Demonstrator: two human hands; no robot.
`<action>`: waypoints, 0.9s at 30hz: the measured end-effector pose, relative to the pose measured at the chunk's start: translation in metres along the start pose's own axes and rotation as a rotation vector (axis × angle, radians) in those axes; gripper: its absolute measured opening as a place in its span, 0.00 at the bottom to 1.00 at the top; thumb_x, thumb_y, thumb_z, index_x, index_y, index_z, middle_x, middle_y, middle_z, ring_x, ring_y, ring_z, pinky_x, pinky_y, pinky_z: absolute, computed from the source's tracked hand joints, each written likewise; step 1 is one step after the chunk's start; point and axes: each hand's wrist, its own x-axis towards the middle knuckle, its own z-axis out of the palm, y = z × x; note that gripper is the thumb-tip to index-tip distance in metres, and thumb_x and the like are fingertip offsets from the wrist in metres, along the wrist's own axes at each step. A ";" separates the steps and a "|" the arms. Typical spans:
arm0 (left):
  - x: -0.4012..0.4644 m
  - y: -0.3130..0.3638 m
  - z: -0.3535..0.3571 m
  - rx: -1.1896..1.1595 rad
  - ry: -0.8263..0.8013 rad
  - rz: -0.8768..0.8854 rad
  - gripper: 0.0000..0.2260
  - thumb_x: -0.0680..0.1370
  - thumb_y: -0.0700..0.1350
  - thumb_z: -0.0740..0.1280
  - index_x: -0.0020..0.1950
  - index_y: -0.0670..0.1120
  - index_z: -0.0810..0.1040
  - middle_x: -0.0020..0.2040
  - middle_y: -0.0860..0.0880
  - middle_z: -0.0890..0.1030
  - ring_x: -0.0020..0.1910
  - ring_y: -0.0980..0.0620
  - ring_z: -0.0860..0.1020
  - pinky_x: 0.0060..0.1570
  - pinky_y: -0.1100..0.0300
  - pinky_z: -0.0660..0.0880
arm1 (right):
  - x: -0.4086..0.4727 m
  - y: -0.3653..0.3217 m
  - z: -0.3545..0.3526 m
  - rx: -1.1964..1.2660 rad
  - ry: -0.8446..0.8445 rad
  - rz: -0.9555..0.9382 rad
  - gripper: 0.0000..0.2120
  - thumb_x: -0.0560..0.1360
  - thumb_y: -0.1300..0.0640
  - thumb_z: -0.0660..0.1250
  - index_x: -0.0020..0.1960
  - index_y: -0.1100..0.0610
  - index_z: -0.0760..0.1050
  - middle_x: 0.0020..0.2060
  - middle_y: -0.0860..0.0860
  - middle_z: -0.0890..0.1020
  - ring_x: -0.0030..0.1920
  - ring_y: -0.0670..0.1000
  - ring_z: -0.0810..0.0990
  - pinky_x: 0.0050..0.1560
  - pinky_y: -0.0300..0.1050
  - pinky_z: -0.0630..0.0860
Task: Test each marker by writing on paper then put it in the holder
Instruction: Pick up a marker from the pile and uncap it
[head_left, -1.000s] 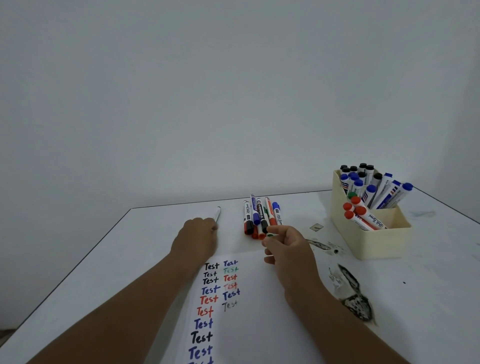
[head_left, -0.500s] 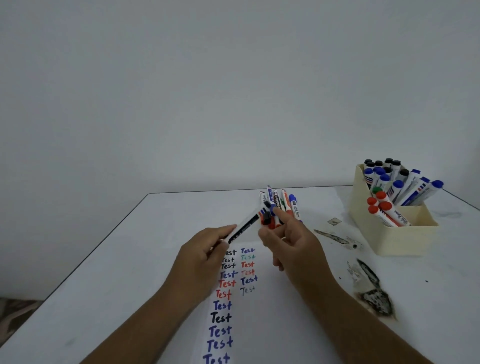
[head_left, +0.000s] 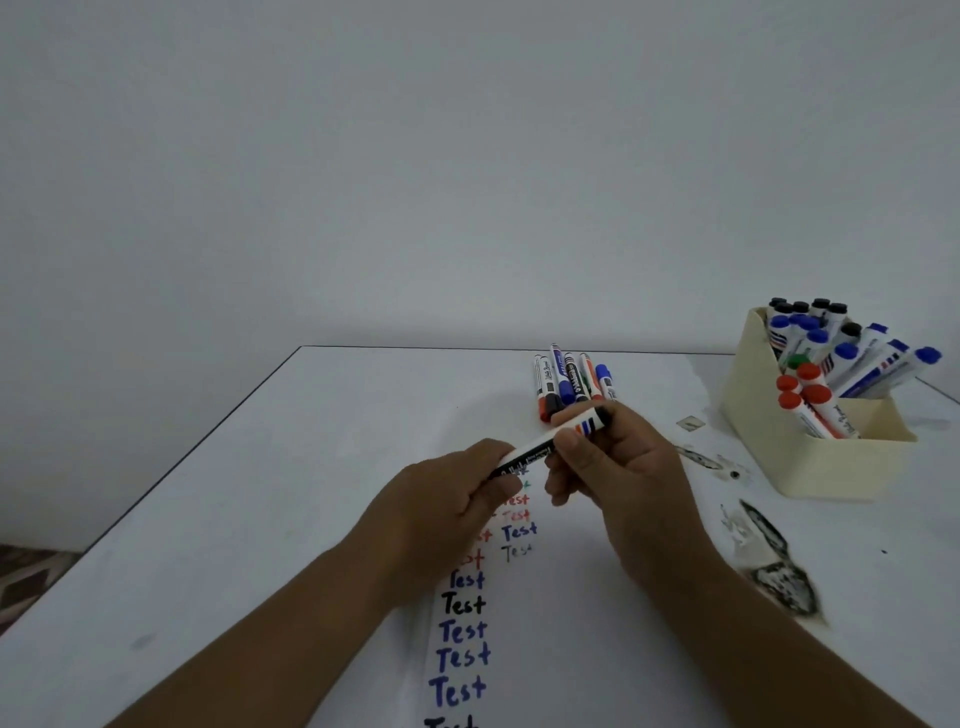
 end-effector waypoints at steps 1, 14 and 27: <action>0.000 -0.001 -0.001 0.011 0.018 0.008 0.07 0.83 0.60 0.53 0.54 0.61 0.68 0.39 0.54 0.78 0.39 0.55 0.77 0.42 0.54 0.76 | 0.000 -0.001 0.001 0.000 0.004 0.003 0.10 0.74 0.56 0.67 0.52 0.61 0.78 0.36 0.59 0.81 0.33 0.56 0.80 0.36 0.47 0.80; 0.008 -0.013 -0.006 -0.013 0.087 0.067 0.17 0.78 0.70 0.53 0.51 0.60 0.72 0.34 0.54 0.79 0.34 0.54 0.78 0.38 0.50 0.77 | -0.003 -0.013 0.005 0.032 0.068 0.055 0.12 0.74 0.55 0.67 0.51 0.62 0.79 0.36 0.57 0.81 0.32 0.54 0.78 0.33 0.44 0.78; 0.012 -0.045 -0.009 0.234 -0.058 -0.111 0.26 0.75 0.72 0.61 0.69 0.63 0.73 0.56 0.59 0.79 0.51 0.57 0.76 0.48 0.58 0.72 | 0.001 -0.001 0.002 0.085 0.030 0.445 0.21 0.75 0.63 0.72 0.63 0.65 0.66 0.39 0.64 0.82 0.29 0.55 0.81 0.27 0.43 0.78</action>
